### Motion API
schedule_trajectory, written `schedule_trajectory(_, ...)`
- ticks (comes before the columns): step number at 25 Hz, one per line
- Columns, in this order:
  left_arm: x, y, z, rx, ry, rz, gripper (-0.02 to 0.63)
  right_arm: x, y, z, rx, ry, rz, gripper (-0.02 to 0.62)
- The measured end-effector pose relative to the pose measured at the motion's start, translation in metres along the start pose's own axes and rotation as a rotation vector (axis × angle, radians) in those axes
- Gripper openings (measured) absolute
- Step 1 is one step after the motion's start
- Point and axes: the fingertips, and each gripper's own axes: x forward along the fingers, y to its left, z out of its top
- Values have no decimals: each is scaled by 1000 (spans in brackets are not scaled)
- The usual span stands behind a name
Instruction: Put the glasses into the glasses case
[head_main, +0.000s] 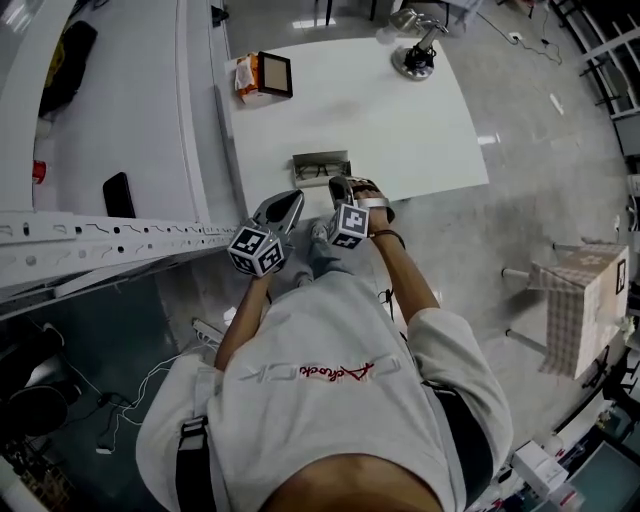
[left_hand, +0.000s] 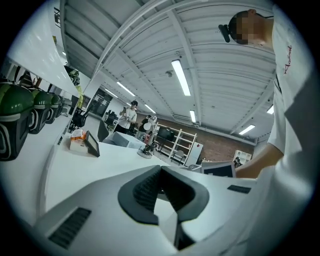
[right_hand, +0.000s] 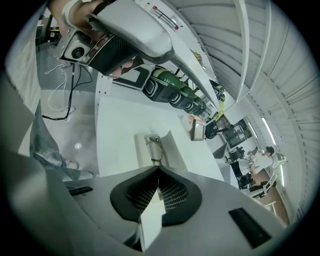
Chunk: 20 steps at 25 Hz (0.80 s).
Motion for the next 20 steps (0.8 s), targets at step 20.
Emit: schedule_trajectory(20, -41, -85, -12, 109, 0, -121, 25, -131, 0, 32, 895, -376, -161, 3)
